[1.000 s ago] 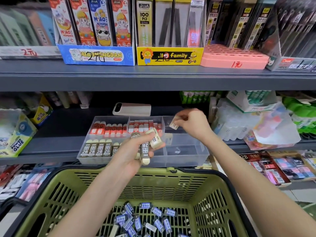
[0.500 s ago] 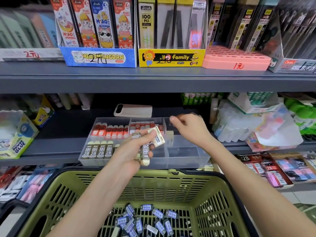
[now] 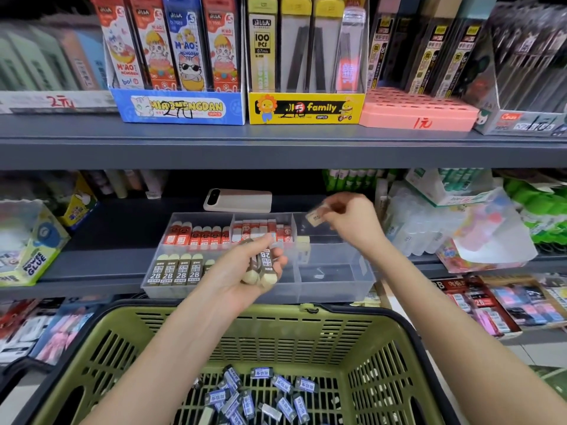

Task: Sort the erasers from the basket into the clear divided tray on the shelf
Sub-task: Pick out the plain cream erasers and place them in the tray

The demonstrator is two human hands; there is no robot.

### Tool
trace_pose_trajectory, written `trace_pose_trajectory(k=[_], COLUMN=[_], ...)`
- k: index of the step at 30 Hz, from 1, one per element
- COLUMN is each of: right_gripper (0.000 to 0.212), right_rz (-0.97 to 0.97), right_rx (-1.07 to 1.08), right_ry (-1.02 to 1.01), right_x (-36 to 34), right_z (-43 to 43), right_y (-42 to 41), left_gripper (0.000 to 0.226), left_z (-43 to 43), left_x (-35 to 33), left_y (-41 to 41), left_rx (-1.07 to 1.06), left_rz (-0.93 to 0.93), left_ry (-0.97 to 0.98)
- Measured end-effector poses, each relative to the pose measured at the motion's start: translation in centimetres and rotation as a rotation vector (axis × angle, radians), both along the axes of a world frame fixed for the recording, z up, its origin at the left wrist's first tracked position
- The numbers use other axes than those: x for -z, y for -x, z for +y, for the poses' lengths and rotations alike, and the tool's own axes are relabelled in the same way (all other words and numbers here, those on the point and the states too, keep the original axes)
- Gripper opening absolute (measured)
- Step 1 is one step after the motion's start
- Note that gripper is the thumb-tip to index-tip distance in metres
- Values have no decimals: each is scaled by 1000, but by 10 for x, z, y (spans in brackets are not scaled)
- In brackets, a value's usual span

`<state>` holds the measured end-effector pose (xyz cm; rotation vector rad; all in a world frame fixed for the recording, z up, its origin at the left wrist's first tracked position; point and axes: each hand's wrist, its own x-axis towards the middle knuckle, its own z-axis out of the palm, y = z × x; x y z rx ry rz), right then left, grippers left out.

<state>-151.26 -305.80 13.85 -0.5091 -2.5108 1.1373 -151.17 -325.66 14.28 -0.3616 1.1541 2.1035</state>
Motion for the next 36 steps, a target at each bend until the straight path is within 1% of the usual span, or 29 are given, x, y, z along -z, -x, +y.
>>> trace_pose_trajectory(k=[2,3,5,7,9,12,14,17,18,20,22,23,24,27,28,29,31,33,35,36], right_gripper=[15,17,16,21,25,31,33,27,32,52,61,62,59,38,31,24,12,3,7,8], right_rz=[-145,-203,-274,-347,-391,-395,-371,-161,-90,-43,-128,-184,-232,-299,-288,-257,-135,-6,60,69], right_rx=[-59,-98,-190,-281,-308,-313,-267,-139,-106,-113,-183,-218,-250,-283,-274,-253,-202,-166,-188,-223], right_ry=[-163,-193,-191,-217,-258,-268,-262,-250,-251,-199,-122,-69,35,544,655,710,729,638,538,519], right_x=[8,12,18,23,25,24,20,9,5,-4,-10,-11,-11,-10,-9,-8,-6,-8,-12,-14], right_z=[1,-1,-5,-9,-11,-9,-8,-17,-23,-41,-61,-68,-73,-78,-78,-78,-77,-78,-82,-86], right_y=[15,22,30,32,32,32,29,12,3,-19,-39,-45,-50,-58,-60,-61,-59,-53,-43,-38], left_gripper=[9,11,16,16,13,12,12,16,17,17,15,11,8,9,10,12,15,20,21,21], left_z=[-3,-5,-9,-11,-13,-12,-11,-9,-9,-7,-5,-4,-2,-1,-3,-7,-22,-43,-69,-82], left_x=[0,0,-1,-1,0,1,2,3,4,5,6,6,6,5,6,6,7,10,11,11], left_y=[2,2,3,3,4,6,6,6,7,7,6,5,3,-7,-11,-15,-22,-27,-30,-29], left_rx=[-26,-36,-29,-11,-8,-19,-32,-75,-91,-120,-144,-150,-152,-156,-152,-143,-113,-84,-85,-102], left_rz=[-60,-81,-82,-55,-35,-22,-23,-21,-14,8,38,62,92,183,208,227,247,258,276,285], left_ry=[-53,-76,-88,-74,-64,-43,-45,-68,-80,-109,-135,-140,-143,-143,-128,-106,-66,-51,-13,24])
